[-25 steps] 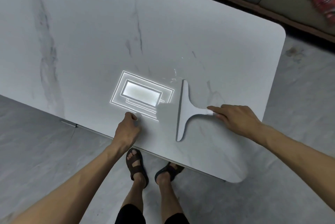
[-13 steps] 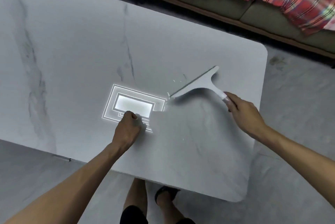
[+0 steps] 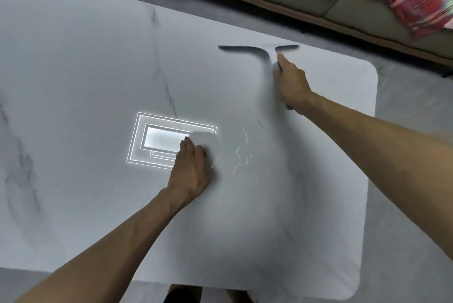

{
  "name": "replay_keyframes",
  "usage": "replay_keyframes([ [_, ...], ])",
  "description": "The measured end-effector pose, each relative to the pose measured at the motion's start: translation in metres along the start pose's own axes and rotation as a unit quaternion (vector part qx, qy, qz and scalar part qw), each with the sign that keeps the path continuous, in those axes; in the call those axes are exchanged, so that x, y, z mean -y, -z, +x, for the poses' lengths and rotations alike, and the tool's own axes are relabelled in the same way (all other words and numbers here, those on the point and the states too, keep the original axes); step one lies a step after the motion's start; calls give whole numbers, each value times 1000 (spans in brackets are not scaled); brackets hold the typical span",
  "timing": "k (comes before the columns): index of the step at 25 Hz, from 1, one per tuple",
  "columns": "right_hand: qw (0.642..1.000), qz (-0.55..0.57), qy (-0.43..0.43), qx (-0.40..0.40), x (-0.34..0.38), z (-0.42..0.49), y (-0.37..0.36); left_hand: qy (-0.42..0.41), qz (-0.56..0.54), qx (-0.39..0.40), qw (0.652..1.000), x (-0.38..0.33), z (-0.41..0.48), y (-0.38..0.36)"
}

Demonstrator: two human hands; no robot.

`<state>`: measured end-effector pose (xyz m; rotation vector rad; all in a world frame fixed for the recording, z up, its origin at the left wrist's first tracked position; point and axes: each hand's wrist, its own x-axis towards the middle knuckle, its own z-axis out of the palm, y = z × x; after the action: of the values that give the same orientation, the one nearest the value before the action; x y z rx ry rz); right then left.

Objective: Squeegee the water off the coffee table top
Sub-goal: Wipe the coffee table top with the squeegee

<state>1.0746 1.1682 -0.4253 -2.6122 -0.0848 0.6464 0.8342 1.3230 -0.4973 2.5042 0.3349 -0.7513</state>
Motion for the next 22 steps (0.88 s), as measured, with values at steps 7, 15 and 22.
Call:
replay_keyframes([
  [7,983,-152,61,77,-118,-124,10,59,-18,97,993,-11,16,9],
  [15,992,-105,28,63,-155,-155,58,77,-7,84,994,-24,13,17],
  [22,988,81,-133,-10,-50,1,16,34,-41,34,998,-17,2,11],
])
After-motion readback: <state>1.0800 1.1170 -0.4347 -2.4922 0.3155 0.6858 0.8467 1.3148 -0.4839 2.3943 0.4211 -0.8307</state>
